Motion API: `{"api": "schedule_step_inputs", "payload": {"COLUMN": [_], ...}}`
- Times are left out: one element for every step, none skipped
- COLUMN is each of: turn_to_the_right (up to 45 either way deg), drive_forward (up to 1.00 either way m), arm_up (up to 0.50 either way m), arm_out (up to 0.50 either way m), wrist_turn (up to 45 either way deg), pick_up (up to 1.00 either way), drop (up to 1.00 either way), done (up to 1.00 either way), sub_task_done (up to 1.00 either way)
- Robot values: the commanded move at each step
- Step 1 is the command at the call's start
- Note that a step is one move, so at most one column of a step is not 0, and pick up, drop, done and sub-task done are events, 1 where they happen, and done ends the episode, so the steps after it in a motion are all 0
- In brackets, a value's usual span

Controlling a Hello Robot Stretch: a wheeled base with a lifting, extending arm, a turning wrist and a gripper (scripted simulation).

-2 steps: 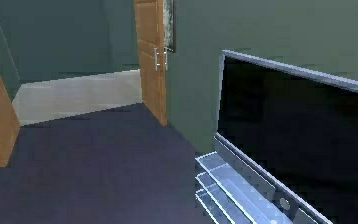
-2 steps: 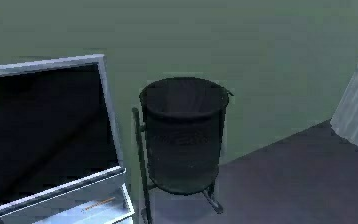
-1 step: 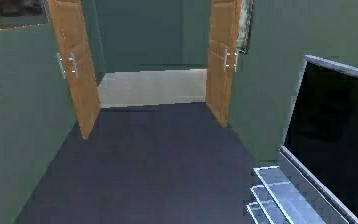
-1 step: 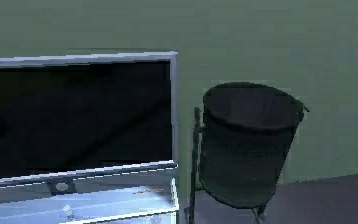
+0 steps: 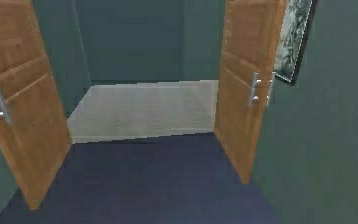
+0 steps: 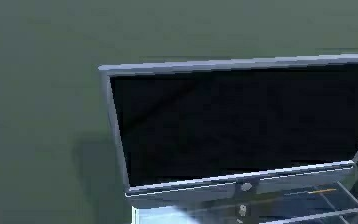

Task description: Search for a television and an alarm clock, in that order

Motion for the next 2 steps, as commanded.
{"api": "schedule_step_inputs", "payload": {"turn_to_the_right": [0.0,0.0], "drive_forward": [1.0,1.0], "arm_up": [0.0,0.0], "arm_out": [0.0,0.0], "wrist_turn": [0.0,0.0], "pick_up": [0.0,0.0], "drop": [0.0,0.0], "done": [0.0,0.0], "sub_task_done": [0.0,0.0]}}
